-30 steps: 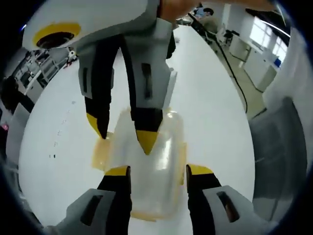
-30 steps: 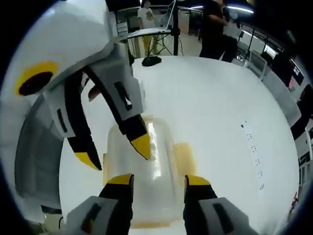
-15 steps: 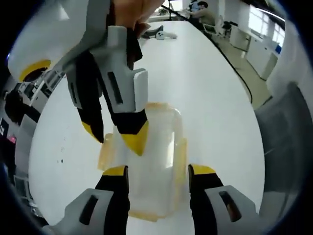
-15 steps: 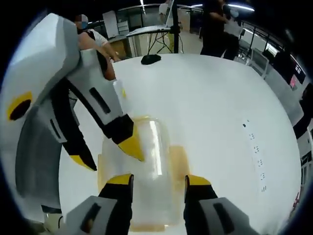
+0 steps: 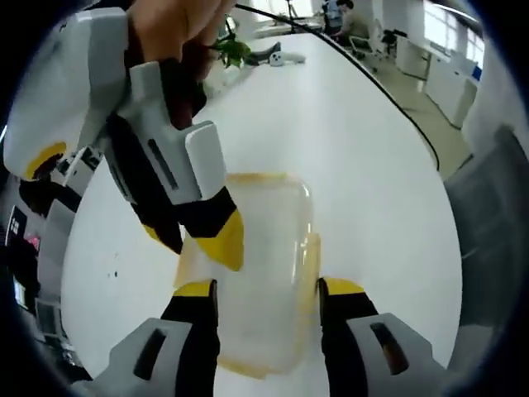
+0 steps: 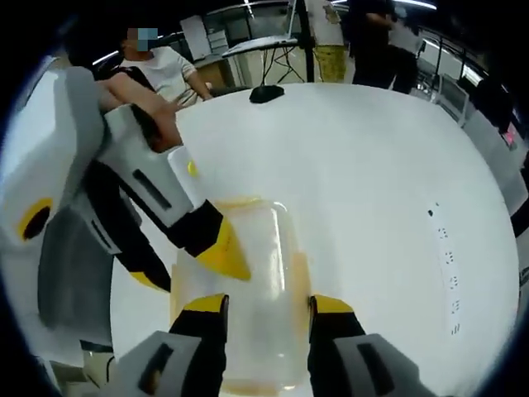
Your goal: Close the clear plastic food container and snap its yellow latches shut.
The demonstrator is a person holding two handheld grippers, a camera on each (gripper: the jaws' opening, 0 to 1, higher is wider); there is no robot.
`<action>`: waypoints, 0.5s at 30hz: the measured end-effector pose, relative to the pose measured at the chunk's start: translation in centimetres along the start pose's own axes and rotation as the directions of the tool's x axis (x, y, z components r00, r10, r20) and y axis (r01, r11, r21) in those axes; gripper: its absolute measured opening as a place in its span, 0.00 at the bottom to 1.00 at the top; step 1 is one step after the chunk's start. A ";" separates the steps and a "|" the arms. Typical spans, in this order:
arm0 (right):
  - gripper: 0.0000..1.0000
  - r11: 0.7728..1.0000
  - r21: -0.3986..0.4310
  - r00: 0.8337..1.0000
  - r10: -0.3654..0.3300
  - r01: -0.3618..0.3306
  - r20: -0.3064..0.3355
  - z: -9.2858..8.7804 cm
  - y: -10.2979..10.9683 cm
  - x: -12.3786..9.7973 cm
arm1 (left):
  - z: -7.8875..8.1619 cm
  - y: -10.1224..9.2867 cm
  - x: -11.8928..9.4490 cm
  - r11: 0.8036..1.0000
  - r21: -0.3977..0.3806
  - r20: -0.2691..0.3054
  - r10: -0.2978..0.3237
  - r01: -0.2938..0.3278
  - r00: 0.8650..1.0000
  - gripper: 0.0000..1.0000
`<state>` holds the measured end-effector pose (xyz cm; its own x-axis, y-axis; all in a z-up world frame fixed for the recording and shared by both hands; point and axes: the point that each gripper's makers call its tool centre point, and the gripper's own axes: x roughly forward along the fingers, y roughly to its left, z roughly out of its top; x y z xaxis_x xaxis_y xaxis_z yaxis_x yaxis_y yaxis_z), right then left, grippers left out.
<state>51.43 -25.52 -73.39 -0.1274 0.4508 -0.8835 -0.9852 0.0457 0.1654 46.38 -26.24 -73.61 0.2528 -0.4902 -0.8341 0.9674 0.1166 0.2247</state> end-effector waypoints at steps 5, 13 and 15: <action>0.37 1.000 0.000 1.000 0.029 -0.029 0.000 -0.1 -0.1 0.1 | 0.0 0.0 0.3 0.999 0.029 -0.004 0.031 -0.031 1.000 0.49; 0.36 0.999 -0.012 0.999 0.037 -0.038 -0.025 0.0 0.0 0.2 | -0.1 0.2 0.5 0.997 0.048 0.007 0.065 -0.065 0.998 0.48; 0.36 0.999 -0.014 0.999 0.039 -0.039 -0.031 -0.1 0.0 0.2 | -0.1 0.2 0.4 0.996 0.047 0.009 0.070 -0.070 0.998 0.47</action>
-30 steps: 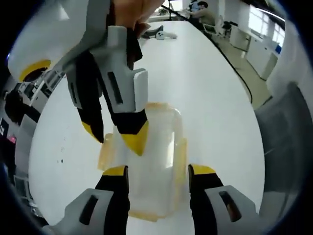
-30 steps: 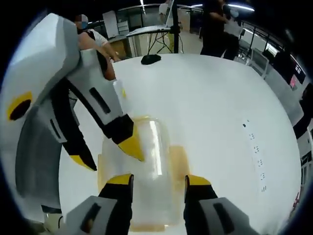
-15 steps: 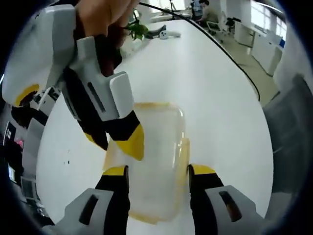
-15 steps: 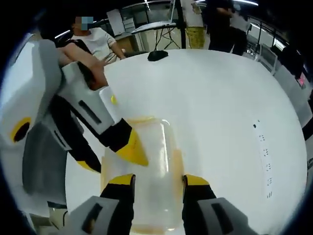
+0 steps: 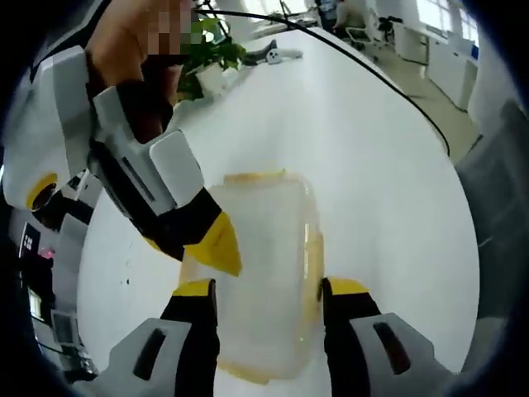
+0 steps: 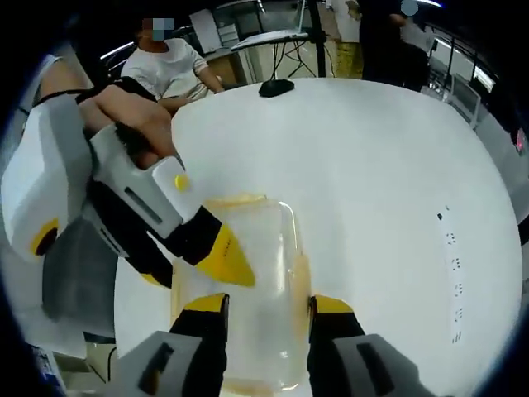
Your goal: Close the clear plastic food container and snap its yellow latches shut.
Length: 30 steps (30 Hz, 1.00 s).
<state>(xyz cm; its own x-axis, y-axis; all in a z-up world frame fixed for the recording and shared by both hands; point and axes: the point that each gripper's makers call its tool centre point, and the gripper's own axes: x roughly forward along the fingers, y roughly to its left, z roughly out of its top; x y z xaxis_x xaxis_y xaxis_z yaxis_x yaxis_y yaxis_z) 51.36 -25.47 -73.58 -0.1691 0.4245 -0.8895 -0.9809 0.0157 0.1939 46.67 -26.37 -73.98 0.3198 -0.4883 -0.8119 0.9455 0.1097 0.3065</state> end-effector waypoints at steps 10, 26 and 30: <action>0.35 1.000 -0.016 0.999 0.010 -0.010 -0.040 0.0 0.1 0.2 | 0.0 0.1 0.1 1.000 -0.013 -0.006 0.012 -0.012 1.000 0.45; 0.32 0.998 0.007 0.991 0.061 -0.061 -0.116 -0.6 0.5 0.7 | -0.3 0.3 0.5 0.999 -0.026 -0.023 0.026 -0.027 0.999 0.42; 0.32 0.998 0.007 0.992 0.057 -0.057 -0.112 -0.5 0.5 0.6 | -0.2 0.3 0.4 1.000 -0.021 -0.015 0.023 -0.023 1.000 0.42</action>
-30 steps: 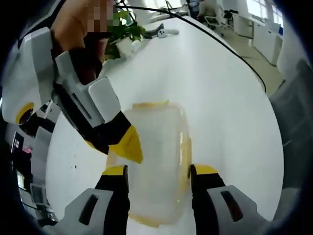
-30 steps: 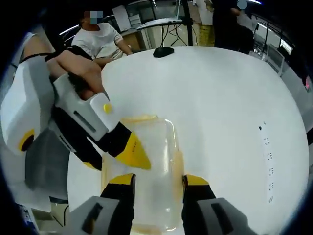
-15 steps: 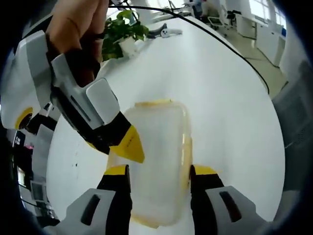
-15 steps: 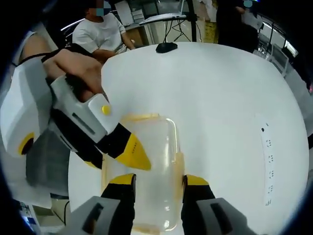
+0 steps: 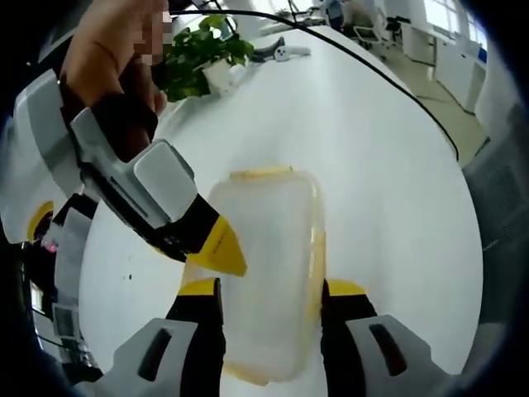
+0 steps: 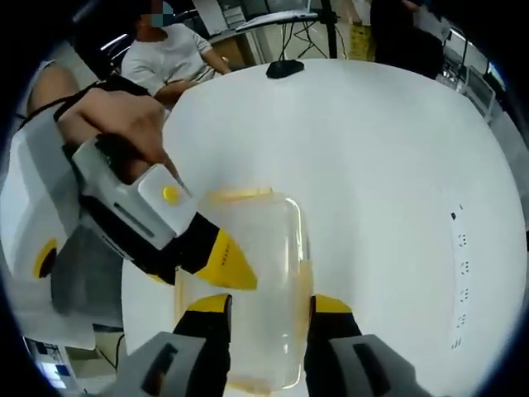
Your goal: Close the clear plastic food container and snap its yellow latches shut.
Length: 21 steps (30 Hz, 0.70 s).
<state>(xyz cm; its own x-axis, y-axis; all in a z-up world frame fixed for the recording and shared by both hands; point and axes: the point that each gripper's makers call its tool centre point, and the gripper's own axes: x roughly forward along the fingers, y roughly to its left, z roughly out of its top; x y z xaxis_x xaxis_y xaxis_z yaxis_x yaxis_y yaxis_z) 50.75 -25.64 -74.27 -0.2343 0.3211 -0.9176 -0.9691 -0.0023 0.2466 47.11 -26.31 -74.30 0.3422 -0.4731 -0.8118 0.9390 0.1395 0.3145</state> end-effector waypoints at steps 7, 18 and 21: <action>0.33 1.000 0.001 1.000 0.003 -0.003 0.003 0.3 -0.1 -0.1 | 0.1 0.0 -0.2 1.000 0.001 0.010 0.004 -0.004 1.000 0.42; 0.35 1.000 0.015 1.000 -0.005 0.005 0.014 0.6 -0.3 -0.3 | 0.2 -0.1 -0.3 1.000 0.009 0.017 0.010 -0.011 1.000 0.43; 0.35 1.000 0.024 1.000 -0.021 0.021 0.013 0.7 -0.3 -0.3 | 0.2 -0.1 -0.3 1.000 0.005 0.023 0.013 -0.013 1.000 0.44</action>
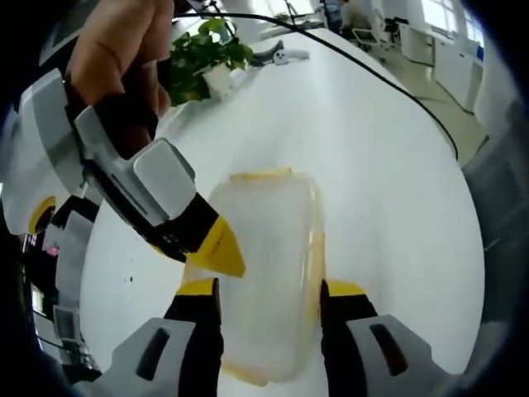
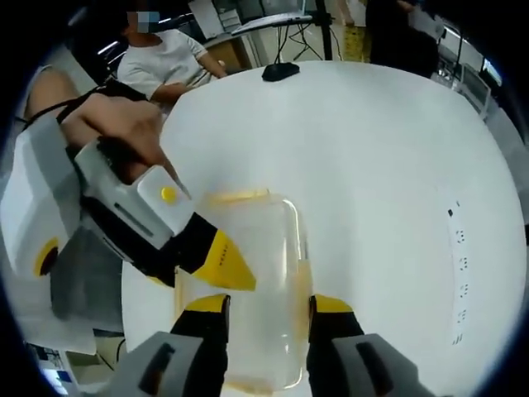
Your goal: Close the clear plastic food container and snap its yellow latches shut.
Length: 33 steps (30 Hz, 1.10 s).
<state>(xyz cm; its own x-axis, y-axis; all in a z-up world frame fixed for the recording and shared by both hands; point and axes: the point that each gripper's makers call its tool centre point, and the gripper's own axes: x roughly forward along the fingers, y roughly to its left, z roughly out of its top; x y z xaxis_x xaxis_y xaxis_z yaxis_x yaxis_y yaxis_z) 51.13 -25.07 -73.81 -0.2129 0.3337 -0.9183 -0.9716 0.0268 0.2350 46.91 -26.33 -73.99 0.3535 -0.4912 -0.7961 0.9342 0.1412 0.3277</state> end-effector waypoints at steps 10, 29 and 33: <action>0.38 0.997 0.054 0.995 -0.067 0.064 0.071 0.2 -0.1 -0.1 | 0.2 0.0 0.0 1.000 -0.023 0.003 0.012 -0.012 1.000 0.45; 0.45 0.983 0.078 0.978 -0.174 0.166 0.116 -0.5 -0.2 -1.7 | 0.8 -0.2 -0.1 0.999 -0.028 -0.023 -0.047 0.046 0.999 0.54; 0.47 0.982 0.074 0.977 -0.182 0.175 0.115 -0.7 0.1 -2.0 | 0.7 -0.3 -0.6 0.997 -0.023 -0.023 -0.072 0.071 0.997 0.54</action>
<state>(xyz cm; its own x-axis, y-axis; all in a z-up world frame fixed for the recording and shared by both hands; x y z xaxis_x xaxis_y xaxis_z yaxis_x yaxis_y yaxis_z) 51.37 -26.35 -72.19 -0.0190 0.4291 -0.9031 -0.9836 0.1540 0.0938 46.42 -26.69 -73.23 0.2864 -0.4800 -0.8292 0.9579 0.1253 0.2583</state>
